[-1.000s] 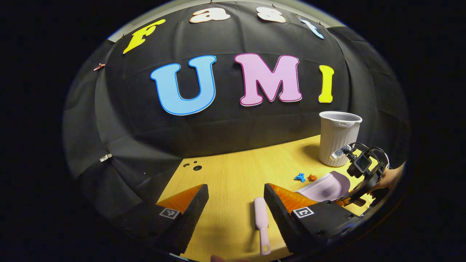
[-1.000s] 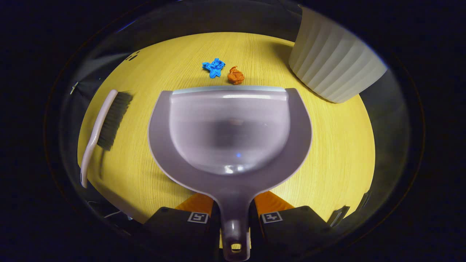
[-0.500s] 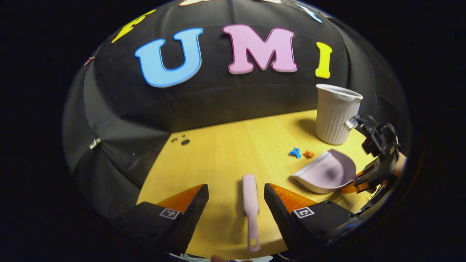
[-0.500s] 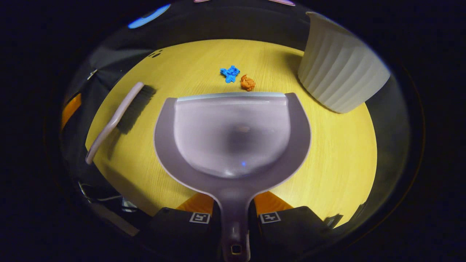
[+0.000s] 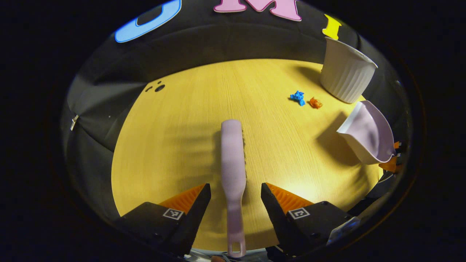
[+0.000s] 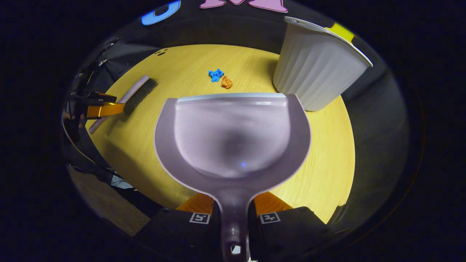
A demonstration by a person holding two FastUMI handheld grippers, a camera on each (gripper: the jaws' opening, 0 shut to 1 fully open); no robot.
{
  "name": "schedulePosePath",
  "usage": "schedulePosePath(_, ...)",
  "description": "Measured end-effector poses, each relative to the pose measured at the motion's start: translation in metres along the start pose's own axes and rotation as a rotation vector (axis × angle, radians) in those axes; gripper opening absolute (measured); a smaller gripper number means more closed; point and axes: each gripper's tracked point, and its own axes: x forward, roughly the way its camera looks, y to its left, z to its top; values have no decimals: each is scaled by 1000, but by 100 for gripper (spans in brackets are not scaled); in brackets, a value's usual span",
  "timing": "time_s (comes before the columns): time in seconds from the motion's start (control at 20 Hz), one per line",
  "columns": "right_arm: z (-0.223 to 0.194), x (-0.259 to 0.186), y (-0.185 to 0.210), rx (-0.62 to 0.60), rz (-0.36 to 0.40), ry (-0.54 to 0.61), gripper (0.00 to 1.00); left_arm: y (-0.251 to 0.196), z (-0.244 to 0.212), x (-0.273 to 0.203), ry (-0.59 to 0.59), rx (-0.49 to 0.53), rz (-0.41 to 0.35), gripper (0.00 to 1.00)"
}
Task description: Pick up the small broom and dustpan from the desktop, sweep the trash into the dustpan with the broom, and then empty the trash into the garbage bin.
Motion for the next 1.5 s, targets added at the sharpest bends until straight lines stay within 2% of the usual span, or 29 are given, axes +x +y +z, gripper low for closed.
schedulePosePath(0.1, 0, 0, -2, 16, 1, -2, 34, -4, -9, 10, 54, 5, -16, 87)
schedulePosePath(0.25, 3, 0, 0, 18, 13, -5, 34, -5, -9, 24, 83, 2, -5, 76)
schedulePosePath(0.35, 2, -1, 3, 2, 28, 5, 34, 2, -7, 30, 90, 7, 13, 59)
schedulePosePath(0.4, 2, -1, 4, -17, 35, 10, 34, 5, -8, 30, 104, 17, 17, 55)
schedulePosePath(0.45, 3, 0, 5, -46, 43, 16, 34, 5, -4, 32, 105, 59, 9, 37)
schedulePosePath(0.55, 6, 0, 1, -122, 52, 38, 34, 7, 23, 34, 42, 155, 28, 27)
schedulePosePath(0.65, 7, 2, -4, -169, 56, 77, 34, -5, 59, 34, -20, 193, 3, 27)
schedulePosePath(0.8, 8, 6, -4, -170, 76, 134, 34, -23, 104, 47, -48, 199, -46, 23)
schedulePosePath(0.85, 9, 8, -4, -180, 76, 145, 34, -29, 121, 53, -61, 214, -53, 25)
schedulePosePath(1.05, 9, 13, -6, -204, 75, 186, 34, -54, 161, 76, -77, 341, -61, 25)
schedulePosePath(1.3, 8, 18, -9, -201, 75, 208, 34, -98, 168, 100, -37, 489, -110, 25)
schedulePosePath(1.5, 9, 20, -13, -201, 72, 213, 34, -129, 157, 102, -3, 573, -217, 25)
